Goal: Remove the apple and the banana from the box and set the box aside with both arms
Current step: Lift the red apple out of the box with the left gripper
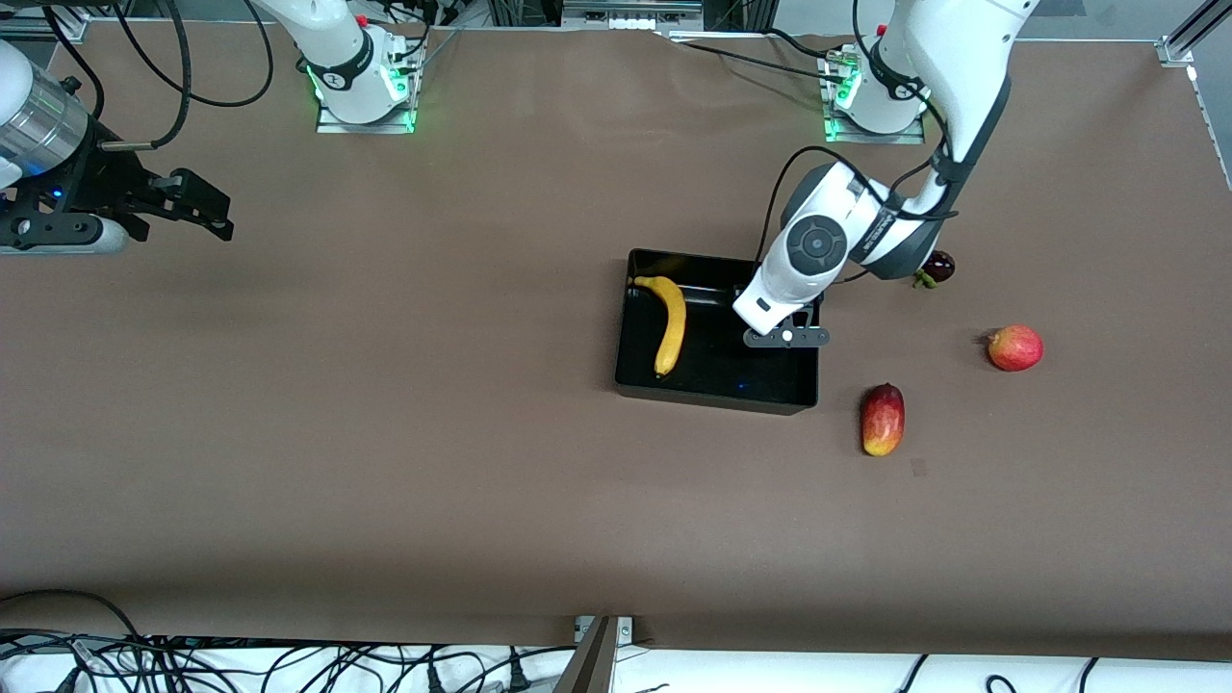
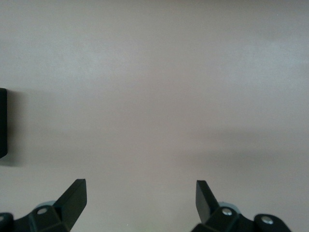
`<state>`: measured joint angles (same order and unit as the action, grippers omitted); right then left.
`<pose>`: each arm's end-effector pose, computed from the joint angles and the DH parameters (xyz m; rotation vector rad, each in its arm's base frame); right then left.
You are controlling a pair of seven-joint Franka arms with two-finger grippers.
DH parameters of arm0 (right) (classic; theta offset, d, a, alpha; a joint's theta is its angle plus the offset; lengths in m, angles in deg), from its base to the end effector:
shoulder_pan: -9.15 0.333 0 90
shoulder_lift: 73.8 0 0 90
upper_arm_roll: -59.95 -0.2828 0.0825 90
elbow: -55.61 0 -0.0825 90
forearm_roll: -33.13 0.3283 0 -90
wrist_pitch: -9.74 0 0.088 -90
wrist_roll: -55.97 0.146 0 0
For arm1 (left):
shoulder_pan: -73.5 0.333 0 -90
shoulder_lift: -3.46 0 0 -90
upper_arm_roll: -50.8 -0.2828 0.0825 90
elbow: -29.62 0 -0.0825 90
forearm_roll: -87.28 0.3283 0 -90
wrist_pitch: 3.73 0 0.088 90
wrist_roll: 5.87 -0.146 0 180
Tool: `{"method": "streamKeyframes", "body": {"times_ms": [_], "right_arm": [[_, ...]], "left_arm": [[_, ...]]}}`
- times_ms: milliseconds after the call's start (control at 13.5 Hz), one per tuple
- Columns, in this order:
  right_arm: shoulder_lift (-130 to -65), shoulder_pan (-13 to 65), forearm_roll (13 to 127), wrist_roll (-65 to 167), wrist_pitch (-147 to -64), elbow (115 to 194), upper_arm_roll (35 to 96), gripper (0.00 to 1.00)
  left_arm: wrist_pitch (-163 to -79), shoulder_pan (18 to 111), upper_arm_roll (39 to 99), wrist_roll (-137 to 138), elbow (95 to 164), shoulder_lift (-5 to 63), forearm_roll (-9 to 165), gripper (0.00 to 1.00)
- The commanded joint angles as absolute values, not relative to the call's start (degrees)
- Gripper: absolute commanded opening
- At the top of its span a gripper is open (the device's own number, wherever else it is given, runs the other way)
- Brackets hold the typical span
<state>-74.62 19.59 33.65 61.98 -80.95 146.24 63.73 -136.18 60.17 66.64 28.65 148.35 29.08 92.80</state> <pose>0.4993 0.0598 0.5416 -3.1348 -0.0175 0.0220 0.4486 -0.2504 0.1809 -3.0760 -0.0556 0.2909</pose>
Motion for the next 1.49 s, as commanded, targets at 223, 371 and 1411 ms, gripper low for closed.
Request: {"method": "streamKeyframes", "body": {"times_ms": [223,371,1411], "right_arm": [[-74.94,19.17,33.92,61.60,-80.52,145.26,63.55,1.00],[-74.94,19.17,33.92,61.60,-80.43,145.26,63.55,1.00],[-75.11,19.70,33.05,61.42,-80.96,145.08,62.76,1.00]], "left_arm": [[-136.80,59.70,66.45,29.91,146.78,30.80,94.49,0.22],[-132.78,59.79,66.45,30.08,143.55,29.92,94.49,0.15],[-113.35,76.23,65.48,0.37,141.71,23.07,97.74,0.13]]}}
